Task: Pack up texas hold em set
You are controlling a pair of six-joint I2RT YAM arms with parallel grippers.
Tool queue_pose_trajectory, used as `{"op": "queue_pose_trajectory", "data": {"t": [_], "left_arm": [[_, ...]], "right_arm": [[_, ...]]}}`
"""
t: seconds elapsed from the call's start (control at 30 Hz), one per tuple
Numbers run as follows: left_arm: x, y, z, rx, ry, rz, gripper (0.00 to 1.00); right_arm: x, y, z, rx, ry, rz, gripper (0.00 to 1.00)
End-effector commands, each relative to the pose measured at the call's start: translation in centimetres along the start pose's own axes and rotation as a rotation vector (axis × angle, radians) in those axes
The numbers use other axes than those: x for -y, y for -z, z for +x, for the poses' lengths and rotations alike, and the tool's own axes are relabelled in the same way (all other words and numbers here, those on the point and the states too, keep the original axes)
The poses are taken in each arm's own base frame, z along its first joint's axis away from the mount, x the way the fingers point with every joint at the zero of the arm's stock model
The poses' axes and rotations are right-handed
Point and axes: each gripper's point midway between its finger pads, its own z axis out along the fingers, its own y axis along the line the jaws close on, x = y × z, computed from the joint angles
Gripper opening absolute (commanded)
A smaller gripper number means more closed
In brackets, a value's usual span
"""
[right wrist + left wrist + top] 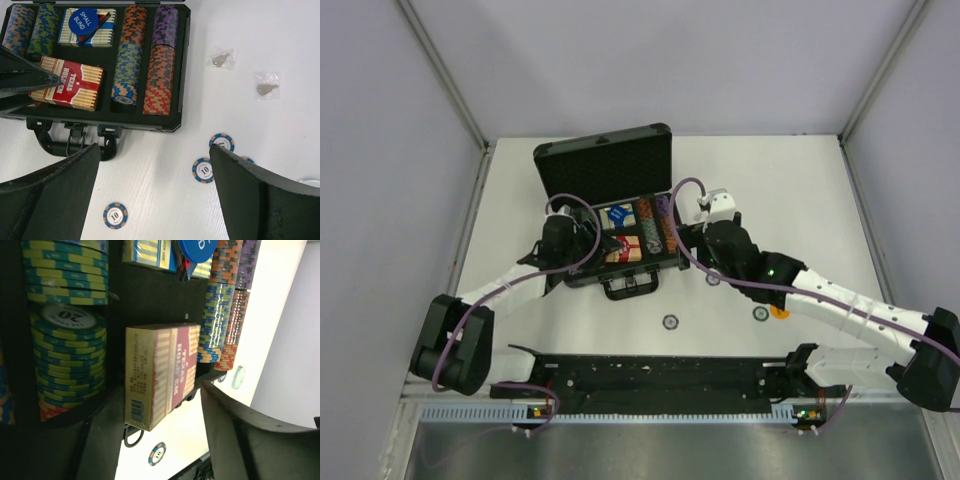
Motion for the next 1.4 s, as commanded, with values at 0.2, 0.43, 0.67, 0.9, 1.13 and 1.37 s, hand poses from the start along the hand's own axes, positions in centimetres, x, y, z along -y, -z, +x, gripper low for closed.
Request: {"op": "queue_pose_trajectory", "data": {"t": [0.2, 0.43, 0.67, 0.9, 1.13, 1.37], "left_arm": [[2.2, 1.2, -1.6, 0.035, -0.086, -0.044, 0.80], [1.5, 1.5, -1.8, 0.022, -0.153, -0.176, 0.86], [0.6, 1.1, -1.5, -0.006, -0.168, -0.266, 0.73], [-0.1, 0.0, -0.9, -0.051, -0.180, -0.308, 0.61], [1.0, -0.4, -0.8, -0.059, -0.209, -0.262, 0.43], [1.0, -0.5, -0.5, -0.075, -0.222, -0.263, 0.45]], "right_arm": [[0.6, -0.6, 0.2, 0.004, -0.025, 0.015, 0.90], [0.8, -0.8, 0.7, -0.001, -0.035, 0.021, 0.90], [1.2, -0.9, 1.0, -0.003, -0.042, 0.031, 0.90], [1.4, -1.0, 1.2, -0.002, -0.048, 0.038, 0.89], [1.6, -1.0, 1.6, -0.007, -0.056, 0.045, 0.89], [1.7, -1.1, 1.6, -0.008, -0.060, 0.047, 0.89]]}}
